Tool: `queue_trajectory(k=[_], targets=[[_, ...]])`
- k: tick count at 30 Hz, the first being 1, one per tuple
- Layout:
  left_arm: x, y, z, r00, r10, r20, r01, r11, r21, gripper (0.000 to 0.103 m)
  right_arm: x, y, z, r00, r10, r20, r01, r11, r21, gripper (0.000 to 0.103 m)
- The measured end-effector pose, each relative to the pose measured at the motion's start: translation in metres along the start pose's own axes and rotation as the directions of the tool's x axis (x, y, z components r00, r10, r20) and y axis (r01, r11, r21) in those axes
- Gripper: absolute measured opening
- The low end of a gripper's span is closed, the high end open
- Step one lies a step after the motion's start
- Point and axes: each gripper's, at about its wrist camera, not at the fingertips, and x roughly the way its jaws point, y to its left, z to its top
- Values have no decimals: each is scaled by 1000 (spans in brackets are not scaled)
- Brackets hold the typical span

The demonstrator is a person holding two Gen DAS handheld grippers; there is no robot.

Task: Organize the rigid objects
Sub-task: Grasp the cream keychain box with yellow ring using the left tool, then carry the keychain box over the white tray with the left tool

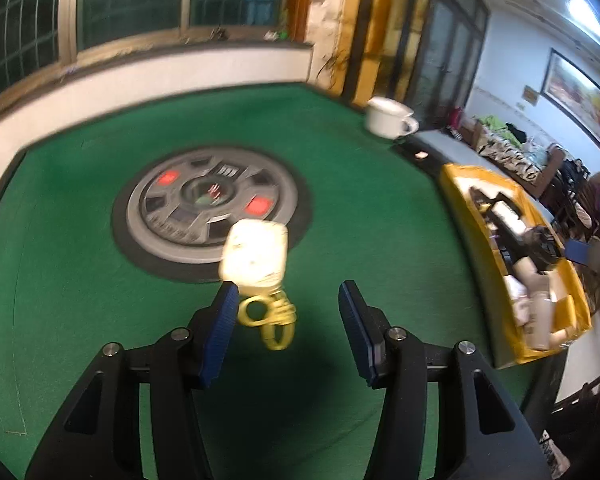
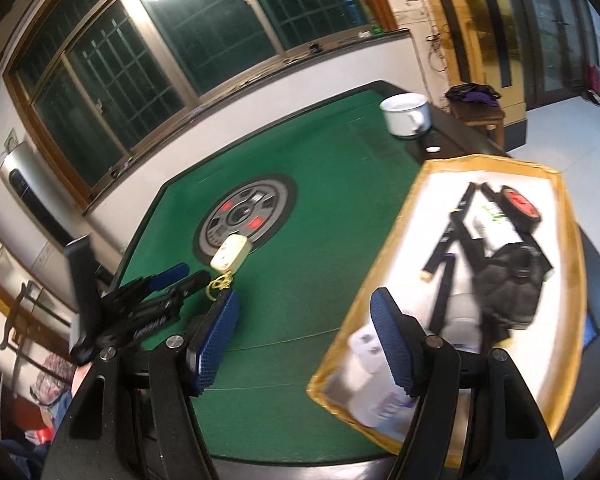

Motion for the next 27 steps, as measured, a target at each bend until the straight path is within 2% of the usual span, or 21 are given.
queue_trajectory(k=[4, 5, 7, 10, 14, 17, 20, 25, 27], targets=[[21, 3, 1, 999, -1, -48, 1, 1000, 15, 50, 13, 12, -4, 999, 21, -28, -21, 999, -26, 64], [27, 2, 2, 998, 12, -59, -10, 1000, 29, 50, 14, 14, -5, 999, 22, -31, -23, 999, -29, 64], [43, -2, 5, 994, 88, -71, -84, 995, 50, 50, 17, 18, -7, 999, 26, -41, -28, 999, -41, 64], [55, 2, 9, 990, 118, -80, -113, 991, 65, 50, 19, 21, -10, 998, 25, -50, -28, 998, -52, 64], [70, 7, 11, 992, 86, -95, -80, 995, 58, 50, 25, 22, -10, 998, 25, -60, -28, 998, -49, 64], [65, 11, 8, 996, 62, -67, -60, 998, 35, 44, 30, 24, -9, 998, 27, -64, -29, 999, -43, 64], [59, 15, 7, 999, 16, -47, -16, 1000, 0, 44, 36, 27, -7, 997, 40, -73, -43, 998, -34, 64], [41, 5, 5, 999, -42, 8, 42, 999, 3, 44, 52, 24, -5, 989, 119, -86, -115, 992, 52, 64], [34, -7, 6, 998, -51, 26, 50, 998, 38, 44, 61, 22, -5, 983, 158, -92, -149, 984, 97, 64]])
